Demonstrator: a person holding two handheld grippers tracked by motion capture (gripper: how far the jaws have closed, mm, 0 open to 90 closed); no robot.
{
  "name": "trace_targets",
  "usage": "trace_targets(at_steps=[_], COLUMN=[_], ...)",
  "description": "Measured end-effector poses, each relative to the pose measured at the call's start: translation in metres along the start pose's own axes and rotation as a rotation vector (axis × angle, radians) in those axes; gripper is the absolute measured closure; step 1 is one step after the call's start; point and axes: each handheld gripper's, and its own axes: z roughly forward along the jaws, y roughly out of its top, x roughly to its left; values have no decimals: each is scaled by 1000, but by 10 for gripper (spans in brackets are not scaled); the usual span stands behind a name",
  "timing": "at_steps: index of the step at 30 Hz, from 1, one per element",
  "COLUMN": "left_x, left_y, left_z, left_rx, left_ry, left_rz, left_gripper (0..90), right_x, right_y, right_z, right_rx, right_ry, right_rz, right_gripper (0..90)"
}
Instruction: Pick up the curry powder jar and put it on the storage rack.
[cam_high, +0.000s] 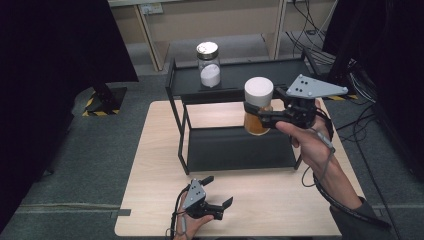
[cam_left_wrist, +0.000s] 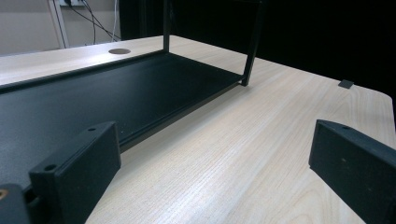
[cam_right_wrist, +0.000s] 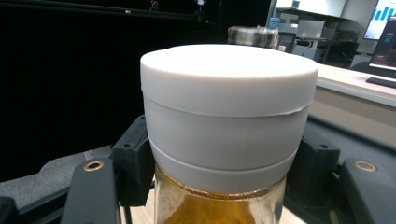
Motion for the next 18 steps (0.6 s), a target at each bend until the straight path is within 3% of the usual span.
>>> trace_targets(at_steps=[9,18], left_x=[0,0], left_y=[0,-1], left_z=[0,0], left_rx=[2,3], left_ry=[-3,-3], left_rz=[-1,-3], left_gripper=[15,15], right_x=[-5,-11], right_y=[27,40], right_z=[15,25], right_rx=[13,19], right_ry=[-27,-47], right_rz=[-6,10], right_gripper=[353,353])
